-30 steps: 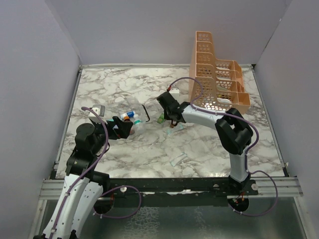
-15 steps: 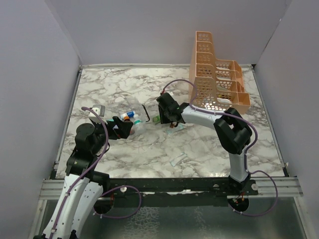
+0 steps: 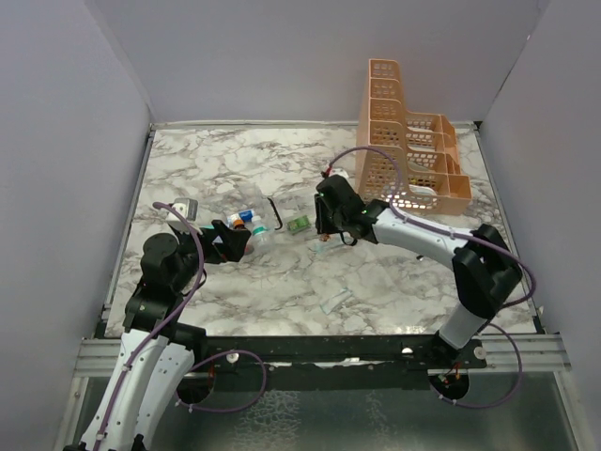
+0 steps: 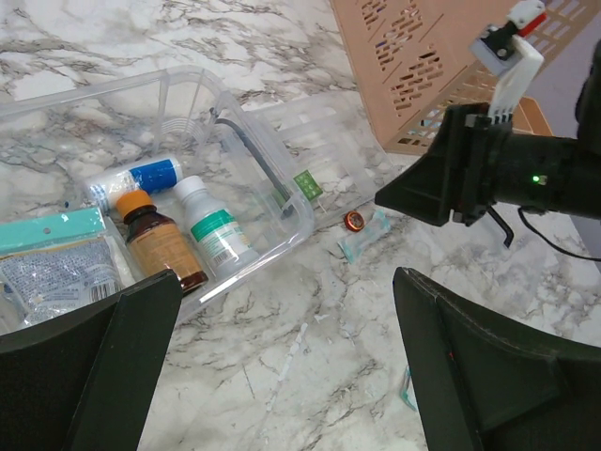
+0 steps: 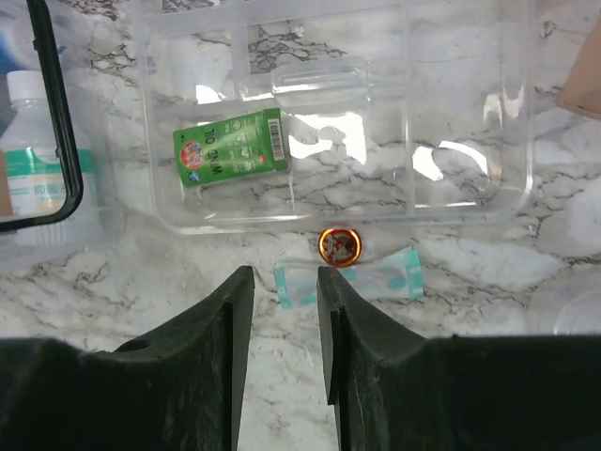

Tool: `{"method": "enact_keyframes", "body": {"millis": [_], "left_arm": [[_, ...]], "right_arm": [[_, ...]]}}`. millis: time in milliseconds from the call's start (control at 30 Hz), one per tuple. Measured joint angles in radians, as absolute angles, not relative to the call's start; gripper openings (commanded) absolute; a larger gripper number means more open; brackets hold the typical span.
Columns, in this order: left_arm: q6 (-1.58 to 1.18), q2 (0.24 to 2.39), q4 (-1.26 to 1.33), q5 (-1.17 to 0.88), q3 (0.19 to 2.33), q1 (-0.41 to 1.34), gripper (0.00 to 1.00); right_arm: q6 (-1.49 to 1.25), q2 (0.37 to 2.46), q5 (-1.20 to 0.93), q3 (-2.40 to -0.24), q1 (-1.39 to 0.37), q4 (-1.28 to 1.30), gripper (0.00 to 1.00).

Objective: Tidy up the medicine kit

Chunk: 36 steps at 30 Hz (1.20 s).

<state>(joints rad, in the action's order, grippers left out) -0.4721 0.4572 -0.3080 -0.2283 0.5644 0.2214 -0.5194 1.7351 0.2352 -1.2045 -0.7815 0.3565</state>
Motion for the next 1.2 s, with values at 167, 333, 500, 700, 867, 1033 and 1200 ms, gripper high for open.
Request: {"method": "enact_keyframes", "body": {"millis": [167, 333, 500, 700, 867, 1033, 1200], "left_arm": [[-0.472, 0.455, -0.308, -0.228, 0.564, 0.221, 0.99], [-0.472, 0.453, -0.308, -0.228, 0.564, 0.221, 0.99], [-0.472, 0.443, -0.308, -0.229, 0.564, 0.216, 0.99], [-0.472, 0.438, -0.307, -0.242, 0.564, 0.215, 0.99], [-0.472, 0.434, -0.304, -0.246, 0.564, 0.215, 0.99], [-0.472, 0.433, -0.301, -0.247, 0.564, 0.215, 0.99], [-0.472, 0.431, -0.300, -0.247, 0.564, 0.215, 0.99]], "right_arm": [[-0.568, 1.603, 0.237, -1.092, -0.781, 0.374, 0.38], [-0.702, 1.462, 0.238, -0.950, -0.819, 0.463, 0.45], [-0.891, 1.344, 0.236, -0.824, -0.936, 0.524, 0.49], [-1.161, 1.301, 0.269, -0.735, -1.066, 0.601, 0.51], [-1.283, 1.305, 0.277, -0.729, -1.088, 0.633, 0.51], [-1.316, 1.358, 0.284, -0.729, -1.089, 0.632, 0.51], [-1.304, 1.428, 0.303, -0.736, -1.091, 0.628, 0.47]]}}
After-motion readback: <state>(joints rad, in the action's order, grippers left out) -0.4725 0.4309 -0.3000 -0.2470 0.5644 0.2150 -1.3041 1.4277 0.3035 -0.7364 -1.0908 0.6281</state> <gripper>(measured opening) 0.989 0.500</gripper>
